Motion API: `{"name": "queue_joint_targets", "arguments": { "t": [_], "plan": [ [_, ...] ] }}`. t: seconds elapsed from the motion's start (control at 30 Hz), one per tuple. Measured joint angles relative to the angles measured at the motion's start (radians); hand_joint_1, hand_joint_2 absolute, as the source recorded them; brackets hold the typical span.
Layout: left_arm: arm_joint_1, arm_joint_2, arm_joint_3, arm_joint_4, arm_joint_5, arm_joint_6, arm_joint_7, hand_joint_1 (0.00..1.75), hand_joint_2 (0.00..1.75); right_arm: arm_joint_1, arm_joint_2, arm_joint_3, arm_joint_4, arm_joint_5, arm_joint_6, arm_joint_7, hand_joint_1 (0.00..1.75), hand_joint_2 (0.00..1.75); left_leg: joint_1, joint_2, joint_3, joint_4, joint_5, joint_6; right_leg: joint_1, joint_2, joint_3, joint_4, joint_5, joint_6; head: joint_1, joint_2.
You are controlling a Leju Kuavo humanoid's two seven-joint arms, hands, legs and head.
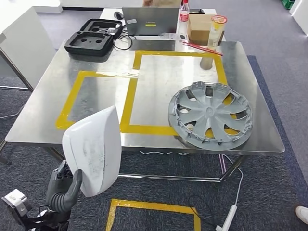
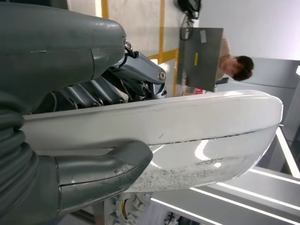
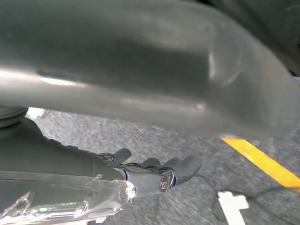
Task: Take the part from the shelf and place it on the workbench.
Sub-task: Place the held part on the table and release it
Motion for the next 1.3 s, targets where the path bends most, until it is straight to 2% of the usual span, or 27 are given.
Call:
{"name": "queue_joint_targets", "arguments": {
  "t": [0.03, 0.1, 0.13, 0.17, 0.2, 0.27, 0.33, 0.37, 0.43, 0.5, 0.53, 0.6, 0.63, 0.67, 0.7, 0.77, 0.8, 0.83, 0.93, 1.0, 1.03, 1.1, 1.13, 1.17, 1.2, 1.23, 1.3],
  "plan": [
    [0.004, 0.000, 0.000, -0.007, -0.003, 0.005, -0.001, 1.75, 1.75, -0.001, 0.000, 0.005, 0.000, 0.007, 0.005, -0.003, 0.00, 0.00, 0.001, 0.001, -0.032, 0.053, -0.016, -0.004, -0.002, 0.000, 0.007, -0.002, -0.001, -0.003, -0.002, 0.000],
    [0.014, 0.001, 0.000, -0.018, -0.008, 0.014, -0.001, 1.75, 1.75, -0.002, 0.000, 0.016, 0.000, 0.018, 0.014, -0.006, 0.00, 0.00, 0.002, 0.001, -0.117, 0.168, -0.069, -0.012, -0.002, 0.001, 0.013, -0.002, -0.011, -0.006, -0.006, 0.000],
    [0.020, 0.002, 0.000, -0.022, -0.010, 0.017, -0.001, 1.75, 1.75, -0.001, 0.000, 0.020, 0.000, 0.021, 0.016, -0.007, 0.00, 0.00, 0.003, 0.001, -0.151, 0.200, -0.091, -0.014, -0.003, 0.002, 0.018, -0.002, -0.018, -0.006, -0.006, 0.000],
    [0.026, 0.003, 0.000, -0.026, -0.010, 0.020, -0.001, 1.75, 1.75, 0.000, 0.000, 0.023, 0.000, 0.022, 0.018, -0.006, 0.00, 0.00, 0.003, 0.002, -0.170, 0.201, -0.094, -0.014, -0.003, 0.003, 0.025, -0.002, -0.025, -0.005, -0.006, 0.000],
    [0.030, 0.004, 0.000, -0.029, -0.011, 0.022, -0.001, 1.75, 1.75, 0.001, 0.000, 0.026, 0.000, 0.023, 0.018, -0.006, 0.00, 0.00, 0.004, 0.002, -0.172, 0.172, -0.071, -0.015, -0.004, 0.004, 0.034, -0.002, -0.032, -0.002, -0.006, 0.000],
    [0.034, 0.004, 0.000, -0.034, -0.012, 0.023, -0.001, 1.75, 1.75, 0.002, 0.000, 0.030, 0.000, 0.023, 0.019, -0.005, 0.00, 0.00, 0.005, 0.004, -0.148, 0.056, 0.030, -0.017, -0.005, 0.005, 0.051, -0.002, -0.048, 0.007, -0.008, 0.000],
    [0.032, 0.005, -0.004, -0.037, -0.013, 0.022, -0.002, 1.75, 1.75, 0.001, 0.000, 0.033, 0.000, 0.023, 0.021, -0.003, 0.00, 0.00, 0.004, 0.008, -0.127, -0.027, 0.092, -0.008, -0.003, 0.006, 0.055, -0.001, -0.061, 0.019, -0.012, 0.000],
    [0.027, 0.005, -0.008, -0.037, -0.014, 0.019, -0.003, 1.75, 1.75, 0.000, -0.001, 0.034, 0.000, 0.024, 0.023, -0.002, 0.00, 0.00, 0.004, 0.008, -0.126, -0.040, 0.102, -0.001, -0.001, 0.005, 0.055, -0.002, -0.066, 0.024, -0.013, 0.000],
    [0.004, 0.007, -0.022, -0.036, -0.020, 0.009, -0.007, 1.75, 1.75, -0.003, -0.001, 0.038, 0.000, 0.027, 0.027, 0.001, 0.00, 0.00, 0.005, 0.006, -0.125, -0.040, 0.104, 0.015, -0.001, 0.002, 0.061, -0.006, -0.074, 0.035, -0.013, 0.000],
    [-0.029, 0.007, -0.041, -0.035, -0.025, 0.003, -0.009, 1.75, 1.75, -0.007, -0.001, 0.042, 0.000, 0.028, 0.029, 0.004, 0.00, 0.00, 0.008, 0.005, -0.120, -0.042, 0.101, 0.029, -0.001, 0.000, 0.050, 0.028, -0.096, 0.045, -0.008, 0.000],
    [-0.043, 0.007, -0.049, -0.035, -0.027, 0.002, -0.009, 1.75, 1.75, -0.009, -0.001, 0.043, 0.000, 0.028, 0.030, 0.004, 0.00, 0.00, 0.010, 0.006, -0.116, -0.043, 0.097, 0.035, -0.002, 0.000, 0.023, 0.080, -0.121, 0.050, -0.006, 0.000],
    [-0.062, 0.007, -0.057, -0.034, -0.028, 0.001, -0.009, 1.75, 1.75, -0.010, -0.001, 0.046, 0.000, 0.028, 0.030, 0.004, 0.00, 0.00, 0.008, 0.008, -0.110, -0.043, 0.088, 0.043, -0.002, 0.000, -0.061, 0.227, -0.177, 0.056, -0.002, 0.000],
    [-0.067, 0.008, -0.060, -0.033, -0.028, 0.001, -0.009, 1.75, 1.75, -0.008, -0.001, 0.046, 0.000, 0.028, 0.030, 0.004, 0.00, 0.00, 0.007, 0.008, -0.106, -0.043, 0.083, 0.044, -0.003, 0.000, -0.100, 0.284, -0.190, 0.056, -0.002, 0.000],
    [-0.070, 0.008, -0.063, -0.032, -0.028, 0.001, -0.009, 1.75, 1.75, -0.006, -0.001, 0.046, 0.000, 0.028, 0.030, 0.005, 0.00, 0.00, 0.006, 0.008, -0.100, -0.043, 0.078, 0.045, -0.002, 0.000, -0.122, 0.304, -0.180, 0.056, -0.002, 0.000],
    [-0.072, 0.009, -0.066, -0.031, -0.030, 0.001, -0.009, 1.75, 1.75, -0.005, -0.001, 0.046, 0.000, 0.028, 0.030, 0.005, 0.00, 0.00, 0.006, 0.006, -0.092, -0.043, 0.072, 0.044, -0.002, 0.000, -0.123, 0.283, -0.148, 0.054, -0.002, 0.000],
    [-0.082, 0.010, -0.073, -0.030, -0.039, -0.005, -0.009, 1.75, 1.75, -0.004, -0.002, 0.047, 0.000, 0.029, 0.028, 0.002, 0.00, 0.00, 0.005, 0.004, -0.075, -0.043, 0.060, 0.040, -0.002, -0.001, -0.081, 0.151, -0.053, 0.047, -0.001, 0.000],
    [-0.097, 0.010, -0.077, -0.027, -0.047, -0.011, -0.007, 1.75, 1.75, -0.004, -0.002, 0.047, 0.000, 0.029, 0.025, -0.002, 0.00, 0.00, 0.003, 0.002, -0.070, -0.041, 0.054, 0.036, -0.001, -0.002, -0.056, 0.085, -0.020, 0.044, -0.001, 0.000],
    [-0.122, 0.010, -0.080, -0.021, -0.057, -0.019, 0.000, 1.75, 1.75, -0.005, -0.002, 0.047, 0.000, 0.028, 0.023, -0.007, 0.00, 0.00, 0.001, 0.000, -0.068, -0.041, 0.051, 0.031, 0.000, -0.002, -0.039, 0.041, -0.002, 0.041, -0.002, 0.000],
    [-0.259, 0.005, -0.093, 0.033, -0.090, -0.041, 0.050, 1.75, 1.75, -0.012, -0.001, 0.050, 0.001, 0.026, 0.018, -0.018, 0.00, 0.00, -0.001, -0.005, -0.071, -0.047, 0.053, 0.014, 0.002, -0.003, -0.032, 0.017, 0.001, 0.027, -0.003, 0.000],
    [-0.392, -0.003, -0.099, 0.098, -0.102, -0.055, 0.104, 1.75, 1.75, -0.017, -0.001, 0.052, 0.001, 0.020, 0.021, -0.022, 0.00, 0.00, 0.000, -0.002, -0.081, -0.030, 0.041, 0.004, -0.002, -0.003, -0.029, 0.009, 0.007, 0.015, -0.006, 0.000],
    [-0.466, -0.009, -0.100, 0.139, -0.099, -0.064, 0.138, 1.75, 1.75, -0.020, -0.002, 0.052, 0.001, 0.016, 0.027, -0.025, 0.00, 0.00, 0.000, 0.000, -0.100, 0.006, 0.022, -0.001, -0.005, -0.004, -0.027, 0.005, 0.009, 0.010, -0.008, 0.000],
    [-0.627, -0.025, -0.101, 0.245, -0.103, -0.065, 0.213, 1.75, 1.75, -0.025, -0.006, 0.053, 0.001, 0.003, 0.046, -0.036, 0.00, 0.00, 0.002, 0.002, -0.170, 0.135, -0.033, -0.007, -0.007, -0.005, -0.026, 0.003, 0.010, 0.006, -0.013, 0.000],
    [-0.705, -0.034, -0.102, 0.308, -0.127, -0.044, 0.244, 1.75, 1.75, -0.026, -0.009, 0.053, 0.001, -0.003, 0.056, -0.043, 0.00, 0.00, 0.003, 0.003, -0.208, 0.199, -0.051, -0.009, -0.007, -0.006, -0.026, 0.004, 0.009, 0.005, -0.013, 0.000],
    [-0.782, -0.044, -0.104, 0.374, -0.169, -0.007, 0.266, 1.75, 1.75, -0.025, -0.013, 0.053, 0.001, -0.008, 0.065, -0.048, 0.00, 0.00, 0.003, 0.003, -0.234, 0.236, -0.050, -0.009, -0.007, -0.005, -0.026, 0.004, 0.009, 0.005, -0.013, 0.000],
    [-0.856, -0.053, -0.108, 0.441, -0.228, 0.043, 0.283, 1.75, 1.75, -0.025, -0.017, 0.052, 0.001, -0.012, 0.070, -0.052, 0.00, 0.00, 0.003, 0.003, -0.243, 0.238, -0.029, -0.009, -0.008, -0.004, -0.025, 0.004, 0.008, 0.005, -0.013, 0.000],
    [-0.930, -0.062, -0.114, 0.503, -0.301, 0.100, 0.302, 1.75, 1.75, -0.025, -0.020, 0.052, 0.001, -0.013, 0.073, -0.053, 0.00, 0.00, 0.004, 0.004, -0.231, 0.197, 0.011, -0.008, -0.009, -0.001, -0.022, 0.004, 0.007, 0.007, -0.013, 0.000],
    [-1.070, -0.078, -0.143, 0.631, -0.493, 0.208, 0.366, 1.75, 1.75, -0.025, -0.022, 0.052, 0.001, -0.012, 0.075, -0.050, 0.00, 0.00, 0.004, 0.005, -0.182, 0.067, 0.095, -0.008, -0.008, 0.004, -0.019, 0.006, 0.002, 0.016, -0.014, 0.000]
  ]
}}
